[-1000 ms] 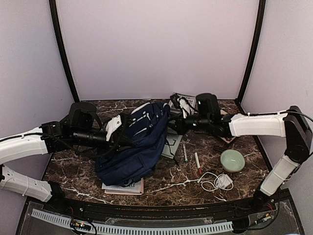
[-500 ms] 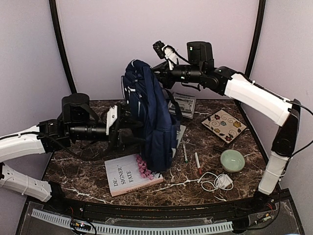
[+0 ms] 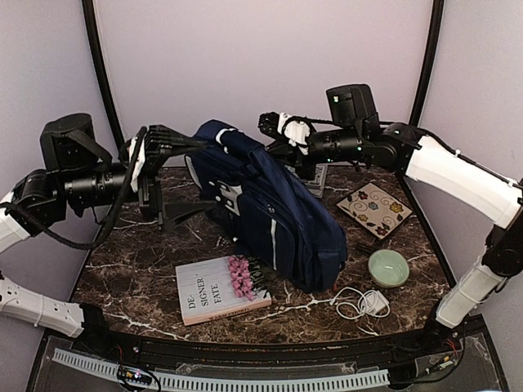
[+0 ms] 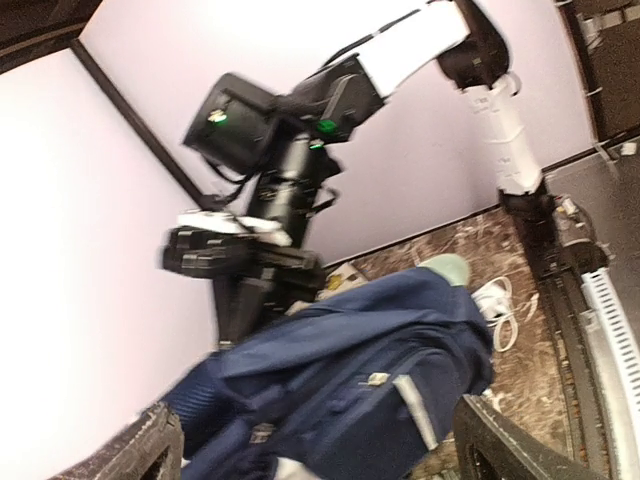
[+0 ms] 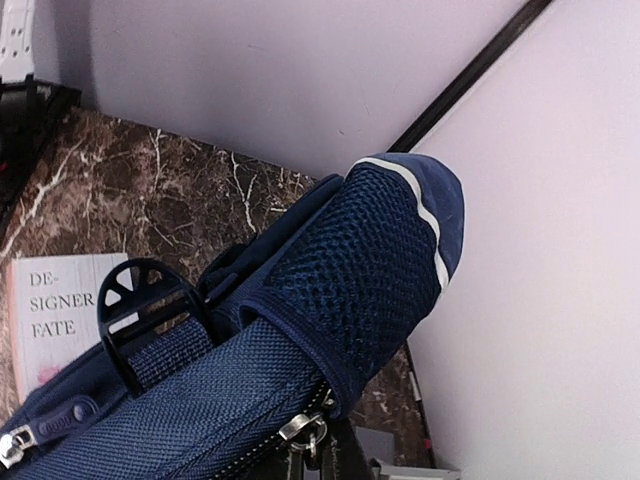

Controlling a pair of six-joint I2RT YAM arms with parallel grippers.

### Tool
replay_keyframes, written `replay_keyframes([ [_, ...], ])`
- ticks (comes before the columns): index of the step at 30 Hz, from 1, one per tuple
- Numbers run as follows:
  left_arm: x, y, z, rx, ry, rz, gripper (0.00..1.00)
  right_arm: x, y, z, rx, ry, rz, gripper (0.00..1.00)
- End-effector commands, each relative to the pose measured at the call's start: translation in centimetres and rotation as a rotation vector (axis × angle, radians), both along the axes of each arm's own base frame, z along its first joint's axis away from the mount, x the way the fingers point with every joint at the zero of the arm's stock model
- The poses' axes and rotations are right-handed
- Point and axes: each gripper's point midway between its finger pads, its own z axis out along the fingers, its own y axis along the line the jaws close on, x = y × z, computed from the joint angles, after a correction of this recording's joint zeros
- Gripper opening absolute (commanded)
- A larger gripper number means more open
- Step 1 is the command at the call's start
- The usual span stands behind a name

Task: Pack the student bag
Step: Hold the student bag at the center of the board, then unzip the largest pocket of the student bag.

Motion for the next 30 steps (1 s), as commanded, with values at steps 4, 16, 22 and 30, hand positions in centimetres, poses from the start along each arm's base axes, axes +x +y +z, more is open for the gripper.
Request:
replay_keyframes([
  [4,5.9,0.6,1.1,0.252,-0.175,0.25,0.99,-5.0,0.7,3.4,-0.014,-0.461,0.054,0.0],
  [16,7.9,-1.0,-7.8,0.618,0.03,0.051,0.95,-8.1,0.0,4.6,-0.033,-0.658,0.031,0.0],
  [22,8.8,-0.9,-8.7,0.607,0.094,0.114,0.02,-7.8,-0.5,4.6,-0.01,-0.691,-0.005,0.0],
  [30,10.1,2.3,-5.6,0.394,0.066,0.302,0.0,-4.8,-4.7,3.9,-0.027,-0.69,-0.259,0.0],
])
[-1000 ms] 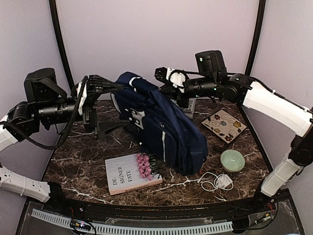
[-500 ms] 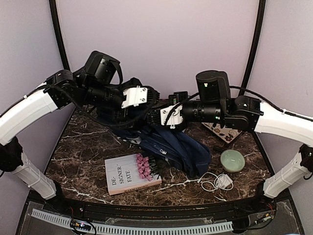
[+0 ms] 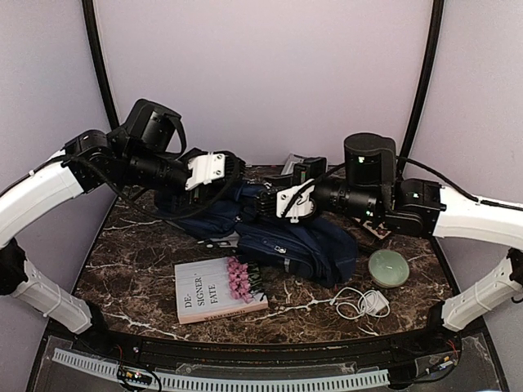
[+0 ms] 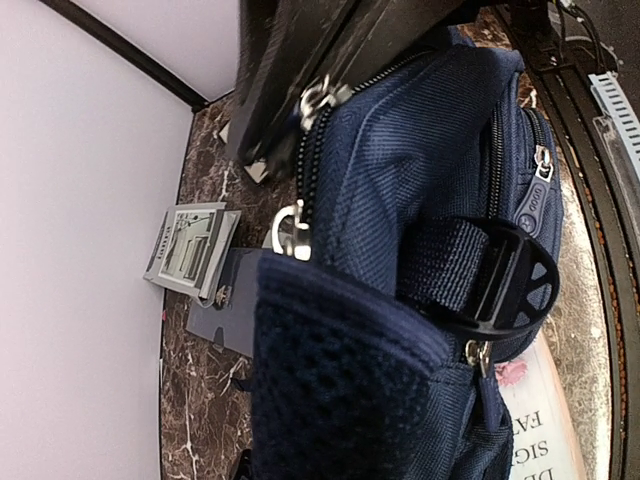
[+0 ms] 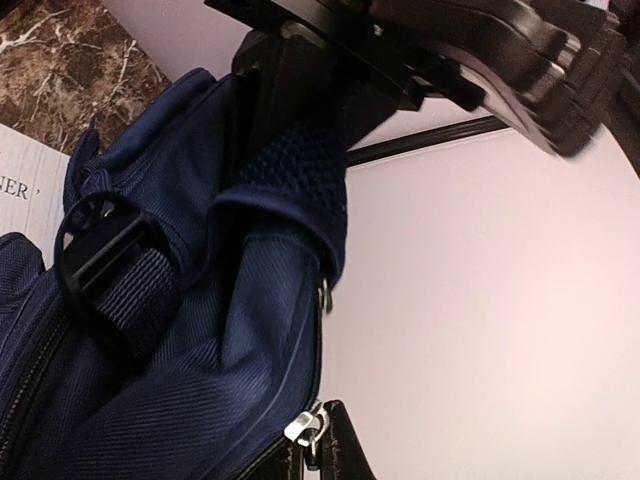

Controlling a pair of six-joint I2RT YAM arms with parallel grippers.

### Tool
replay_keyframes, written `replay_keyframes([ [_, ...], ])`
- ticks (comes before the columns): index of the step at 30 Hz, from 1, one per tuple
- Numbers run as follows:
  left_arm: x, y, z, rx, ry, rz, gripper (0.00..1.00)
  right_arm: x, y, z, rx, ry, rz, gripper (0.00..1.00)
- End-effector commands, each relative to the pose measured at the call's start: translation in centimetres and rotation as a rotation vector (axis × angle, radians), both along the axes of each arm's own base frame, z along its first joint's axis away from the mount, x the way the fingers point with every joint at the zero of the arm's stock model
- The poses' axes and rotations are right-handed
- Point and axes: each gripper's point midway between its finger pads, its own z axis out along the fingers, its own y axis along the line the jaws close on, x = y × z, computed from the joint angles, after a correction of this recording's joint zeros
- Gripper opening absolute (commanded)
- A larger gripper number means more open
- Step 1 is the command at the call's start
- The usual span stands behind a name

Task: Pack the student bag
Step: Unzip the largest pocket of the student bag.

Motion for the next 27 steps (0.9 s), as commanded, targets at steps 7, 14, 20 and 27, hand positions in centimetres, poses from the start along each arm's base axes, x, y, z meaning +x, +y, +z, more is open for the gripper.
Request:
replay_keyframes([
  [7,3.4,7.0,6.1,-0.247,-0.144,0.386,0.0,3.8,-10.6,2.6,0.271,-0.054,-0.401,0.0],
  [14,5.0,12.0,9.6,-0.447,-0.164,0.558,0.0,4.7,-16.3,-0.9,0.367,0.05,-0.57,0.0],
  [20,2.6,10.0,9.3,-0.525,-0.043,0.409,0.0,5.6,-17.6,-2.1,0.461,0.097,-0.589,0.0],
  [27,0.5,9.0,7.9,-0.56,0.031,0.312,0.0,7.5,-12.8,3.6,0.508,0.051,-0.477,0.0],
])
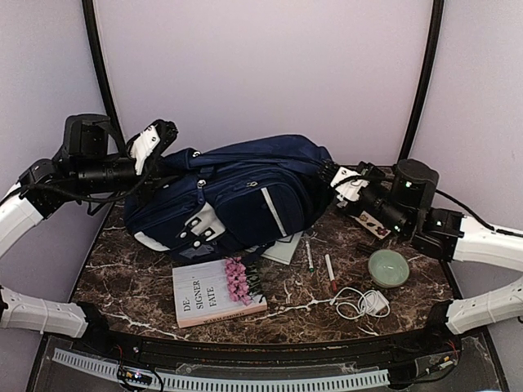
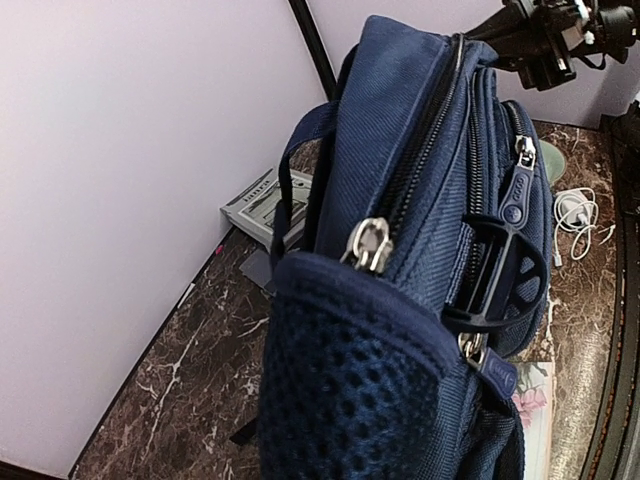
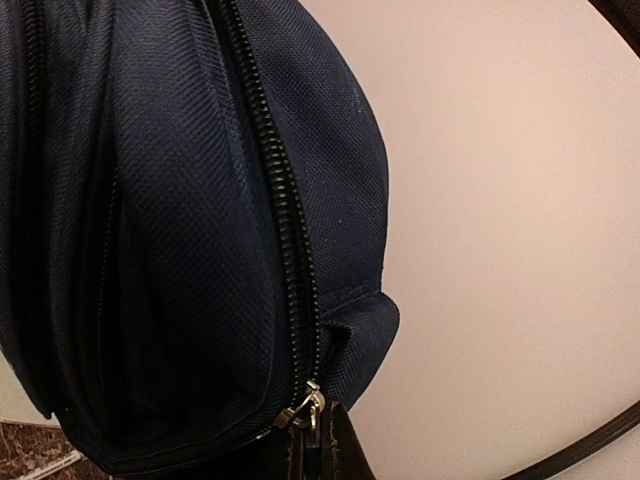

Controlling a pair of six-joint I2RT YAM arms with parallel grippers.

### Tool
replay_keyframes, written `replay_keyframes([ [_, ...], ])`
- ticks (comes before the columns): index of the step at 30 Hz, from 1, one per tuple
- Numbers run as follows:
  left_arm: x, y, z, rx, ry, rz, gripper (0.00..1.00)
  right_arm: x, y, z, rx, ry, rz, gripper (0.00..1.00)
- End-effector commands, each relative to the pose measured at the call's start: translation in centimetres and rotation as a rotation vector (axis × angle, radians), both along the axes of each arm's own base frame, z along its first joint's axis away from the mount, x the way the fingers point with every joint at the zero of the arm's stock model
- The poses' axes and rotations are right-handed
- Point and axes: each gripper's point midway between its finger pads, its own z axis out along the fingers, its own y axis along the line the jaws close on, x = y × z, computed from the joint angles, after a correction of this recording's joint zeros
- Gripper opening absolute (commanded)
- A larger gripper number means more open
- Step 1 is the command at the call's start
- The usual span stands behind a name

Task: Pack the student bag
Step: Unzip the largest pocket of the student bag, then hold the largest pocket of the student bag, then unzip the largest pocket of the student bag.

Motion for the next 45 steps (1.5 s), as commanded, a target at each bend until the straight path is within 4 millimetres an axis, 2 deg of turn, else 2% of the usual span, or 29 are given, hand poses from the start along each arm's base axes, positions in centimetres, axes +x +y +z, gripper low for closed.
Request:
replay_keyframes([
  [1,-2.1,0.0,3.7,-0.152,-0.079,-0.074,0.0,2.0,1.1,7.1,0.146,-0.112,-0.027,0.0],
  [2,-3.1,-0.4,3.0,-0.139,-0.062,-0.127,0.09,2.3,1.9,8.2,0.15,-0.132,-0.008,0.0],
  [4,-4.7,-0.9,2.2,-0.125,-0.04,-0.223,0.47,2.8,3.6,10.4,0.159,-0.17,0.03,0.0],
  [5,-5.4,-1.1,2.3,-0.131,-0.036,-0.259,0.61,2.9,4.4,11.9,0.166,-0.193,0.052,0.0],
  [6,-5.9,-1.2,2.8,-0.137,-0.044,-0.281,0.66,3.0,5.2,13.7,0.179,-0.219,0.075,0.0],
  [8,-6.5,-0.9,4.5,-0.157,-0.086,-0.298,0.7,3.2,6.7,16.3,0.187,-0.263,0.117,0.0],
  [10,-7.9,-0.7,6.7,-0.197,-0.136,-0.344,0.76,3.5,7.8,18.3,0.179,-0.304,0.14,0.0],
  [13,-11.2,-0.6,9.3,-0.28,-0.189,-0.474,0.88,4.2,9.2,20.3,0.162,-0.346,0.152,0.0],
  [14,-11.4,-0.6,9.8,-0.308,-0.186,-0.481,0.91,4.3,9.7,20.5,0.151,-0.355,0.162,0.0],
  [16,-9.8,-0.9,11.2,-0.368,-0.149,-0.414,0.92,3.8,11.0,20.6,0.127,-0.362,0.199,0.0],
  [19,-5.2,-2.2,11.9,-0.441,-0.008,-0.249,0.9,2.3,13.4,19.9,0.099,-0.361,0.248,0.0],
  [21,-3.0,-3.6,11.5,-0.448,0.075,-0.215,0.93,1.5,14.7,19.2,0.077,-0.364,0.257,0.0],
  [23,-1.7,-4.6,11.1,-0.447,0.099,-0.205,0.99,1.1,15.8,18.4,0.052,-0.36,0.261,0.0],
  [25,-0.1,-4.5,10.3,-0.436,0.077,-0.134,0.99,0.7,16.1,18.5,0.048,-0.363,0.254,0.0],
  [27,1.7,-3.9,9.5,-0.413,0.03,-0.04,0.99,0.8,17.2,17.1,0.03,-0.345,0.268,0.0],
  [30,4.0,-2.8,8.7,-0.379,-0.024,0.087,0.98,0.2,17.7,16.6,0.028,-0.336,0.309,0.0],
  [32,3.8,-3.4,8.6,-0.382,-0.023,0.048,0.94,0.0,18.0,16.5,0.026,-0.331,0.32,0.0],
  [33,3.2,-4.1,8.5,-0.389,-0.01,-0.007,0.87,-0.1,18.1,16.5,0.028,-0.33,0.323,0.0],
  [34,2.6,-4.9,8.3,-0.394,0.003,-0.067,0.76,-0.1,18.1,16.4,0.029,-0.327,0.324,0.0],
  [35,1.9,-5.7,8.1,-0.398,0.022,-0.127,0.5,-0.1,18.1,16.5,0.033,-0.325,0.324,0.0],
  [37,0.7,-6.4,7.7,-0.406,0.045,-0.208,0.05,0.0,17.8,16.5,0.043,-0.313,0.315,0.0],
  [38,0.2,-6.4,7.8,-0.417,0.043,-0.229,0.0,0.2,17.6,16.4,0.048,-0.307,0.305,0.0],
  [39,-0.3,-6.3,8.0,-0.43,0.032,-0.244,0.0,0.5,17.5,16.0,0.048,-0.296,0.293,0.0],
  [41,-1.2,-5.8,8.6,-0.456,0.001,-0.265,0.0,0.8,15.6,16.7,0.075,-0.296,0.262,0.0],
  [45,-1.6,-4.4,9.0,-0.432,-0.05,-0.219,0.0,3.6,11.9,15.7,0.115,-0.242,0.162,0.0],
])
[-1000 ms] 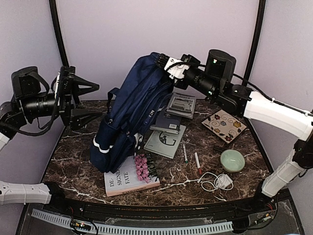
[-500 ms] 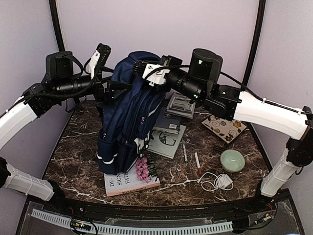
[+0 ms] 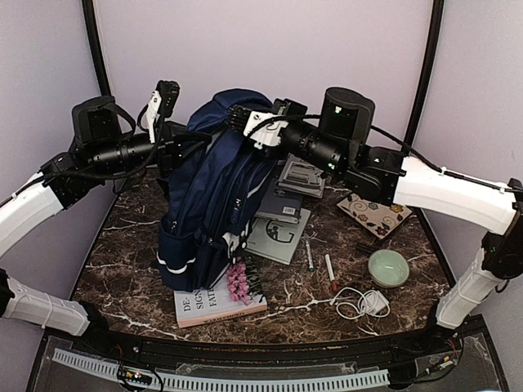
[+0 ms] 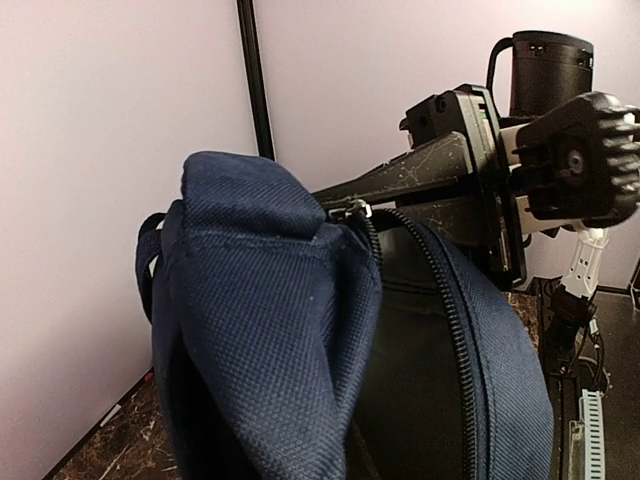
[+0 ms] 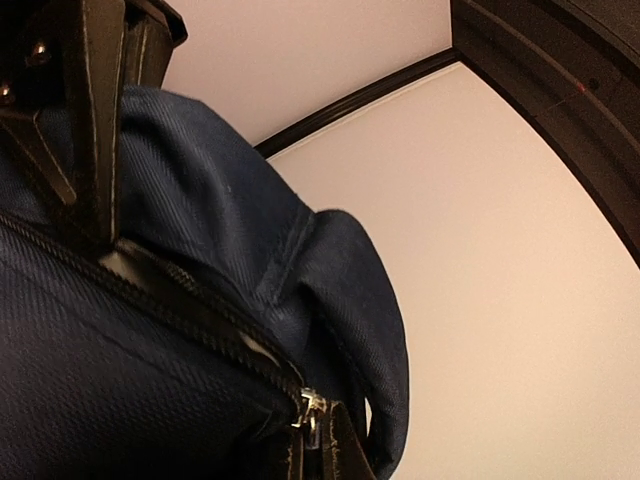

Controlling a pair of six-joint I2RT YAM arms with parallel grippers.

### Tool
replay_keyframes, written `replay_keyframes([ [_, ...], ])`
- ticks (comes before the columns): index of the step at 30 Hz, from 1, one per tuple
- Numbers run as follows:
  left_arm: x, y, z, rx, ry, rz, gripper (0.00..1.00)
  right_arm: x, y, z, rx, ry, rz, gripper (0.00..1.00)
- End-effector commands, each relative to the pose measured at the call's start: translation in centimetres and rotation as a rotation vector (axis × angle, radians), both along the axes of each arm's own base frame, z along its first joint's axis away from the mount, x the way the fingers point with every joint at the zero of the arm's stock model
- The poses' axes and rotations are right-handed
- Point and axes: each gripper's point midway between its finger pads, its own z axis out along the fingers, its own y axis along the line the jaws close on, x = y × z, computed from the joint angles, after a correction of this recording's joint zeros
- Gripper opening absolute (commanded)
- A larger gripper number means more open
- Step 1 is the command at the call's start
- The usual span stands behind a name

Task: Pack the student bag
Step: Unzip the largest pocket of the student bag, then hold the largest pocket of the student bag.

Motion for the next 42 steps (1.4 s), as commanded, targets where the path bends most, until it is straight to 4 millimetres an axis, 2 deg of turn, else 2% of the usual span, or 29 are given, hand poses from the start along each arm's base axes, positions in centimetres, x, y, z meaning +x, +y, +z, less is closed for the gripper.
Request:
replay_keyframes([
  [1,-2.6,1.9,2.8,-0.031,-0.116,-0.005,0.0,3.2,-6.6,2.4,0.172,0.035,-0.145,0.0],
  [3,-2.8,2.9,2.9,-0.018,-0.153,0.036,0.0,4.8,-9.6,1.6,0.221,0.08,-0.187,0.0],
  [6,-4.2,3.8,3.2,0.007,-0.213,0.026,0.0,7.0,-13.2,-0.1,0.275,0.162,-0.222,0.0],
  [12,-5.8,6.1,5.2,-0.01,-0.326,0.08,0.0,10.9,-18.1,-4.3,0.314,0.265,-0.314,0.0],
  [14,-5.7,6.6,5.1,-0.013,-0.31,0.105,0.0,11.9,-18.6,-6.0,0.295,0.295,-0.336,0.0],
  [15,-5.6,6.6,4.7,-0.007,-0.293,0.11,0.0,12.1,-18.4,-7.3,0.263,0.305,-0.342,0.0],
  [17,-5.1,6.7,3.1,0.016,-0.243,0.13,0.0,11.8,-17.8,-7.8,0.261,0.324,-0.315,0.0],
  [20,-4.1,7.4,0.7,0.041,-0.175,0.194,0.0,10.4,-16.9,-5.8,0.321,0.324,-0.218,0.0],
  [22,-3.3,7.9,-0.8,0.074,-0.127,0.24,0.0,9.2,-16.0,-3.7,0.34,0.301,-0.169,0.0],
  [23,-2.8,8.0,-1.8,0.109,-0.093,0.263,0.04,8.5,-15.2,-2.4,0.337,0.279,-0.147,0.0],
  [26,-0.9,8.2,-2.9,0.214,-0.002,0.328,0.63,6.4,-12.5,-0.2,0.283,0.216,-0.115,0.0],
  [27,-0.9,7.8,-2.1,0.219,0.01,0.309,0.83,5.8,-11.7,0.4,0.273,0.194,-0.104,0.0],
  [28,-1.9,6.8,-1.2,0.22,0.024,0.228,0.97,5.3,-11.1,1.0,0.27,0.176,-0.093,0.0],
  [30,-4.2,4.4,1.3,0.186,0.018,0.024,0.99,4.9,-10.2,3.1,0.291,0.143,-0.069,0.0],
  [32,-4.6,3.5,3.5,0.143,-0.001,-0.026,0.99,5.1,-9.4,5.1,0.306,0.114,-0.067,0.0],
  [36,-3.2,3.0,5.4,0.12,-0.065,0.001,0.99,5.5,-7.0,8.5,0.29,0.039,-0.08,0.0],
  [38,-2.2,2.6,5.5,0.137,-0.063,0.022,0.99,5.9,-5.0,8.8,0.256,0.016,-0.087,0.0],
  [42,0.4,3.2,6.0,0.161,-0.091,0.144,0.99,4.7,-2.4,8.6,0.191,-0.026,-0.068,0.0],
])
